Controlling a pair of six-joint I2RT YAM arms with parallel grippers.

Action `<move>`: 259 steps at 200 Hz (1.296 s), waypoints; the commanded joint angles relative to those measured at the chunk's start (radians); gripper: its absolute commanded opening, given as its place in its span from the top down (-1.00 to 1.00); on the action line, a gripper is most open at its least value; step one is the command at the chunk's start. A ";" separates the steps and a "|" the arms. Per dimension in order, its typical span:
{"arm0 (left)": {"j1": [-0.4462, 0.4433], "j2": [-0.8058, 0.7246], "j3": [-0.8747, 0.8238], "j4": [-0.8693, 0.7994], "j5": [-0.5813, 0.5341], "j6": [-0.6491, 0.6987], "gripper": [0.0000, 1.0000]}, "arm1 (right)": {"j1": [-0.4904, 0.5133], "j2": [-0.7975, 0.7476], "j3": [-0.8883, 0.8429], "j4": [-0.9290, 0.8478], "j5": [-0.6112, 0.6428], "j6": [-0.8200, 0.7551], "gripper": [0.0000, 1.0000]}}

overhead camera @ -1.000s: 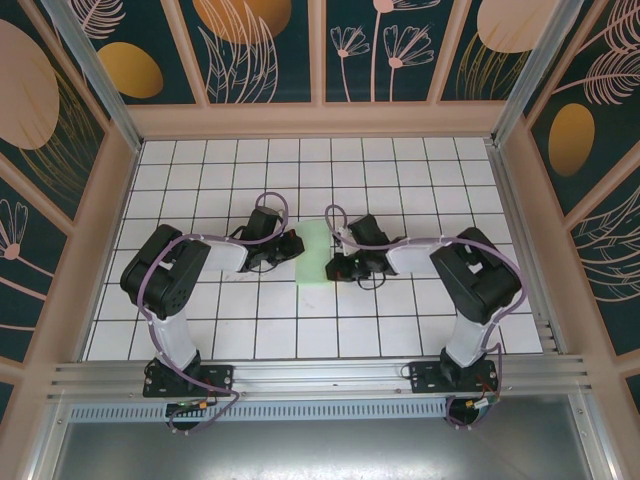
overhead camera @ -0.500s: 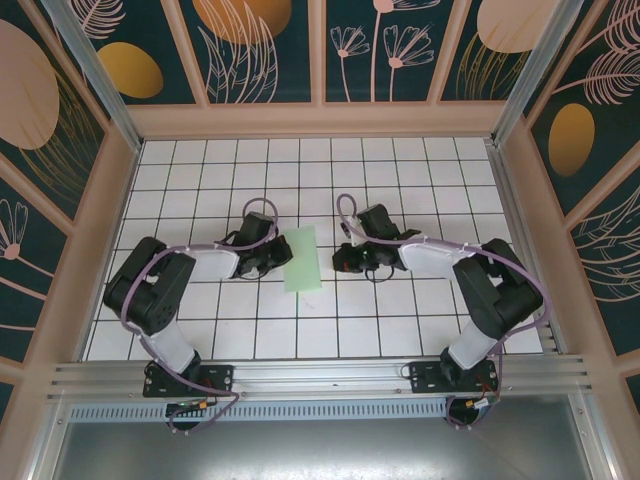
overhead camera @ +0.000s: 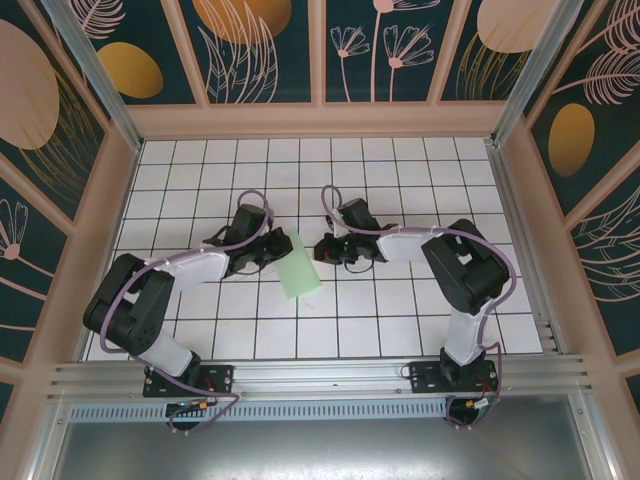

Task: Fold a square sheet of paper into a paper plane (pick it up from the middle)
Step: Rotate the paper at the center of the table, then first fold in half a square sheet of paper at the center of the table.

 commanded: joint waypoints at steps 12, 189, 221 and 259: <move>0.003 0.119 0.087 0.055 0.092 0.040 1.00 | 0.021 0.052 0.061 0.030 -0.029 0.042 1.00; 0.003 0.276 0.032 0.027 -0.020 0.043 1.00 | 0.034 0.140 0.144 -0.180 0.010 -0.025 1.00; 0.003 0.278 0.022 0.010 -0.054 0.040 1.00 | 0.040 0.083 0.086 -0.244 -0.018 -0.075 1.00; 0.003 0.279 0.011 0.006 -0.064 0.034 1.00 | 0.055 0.011 -0.018 -0.278 -0.032 -0.084 1.00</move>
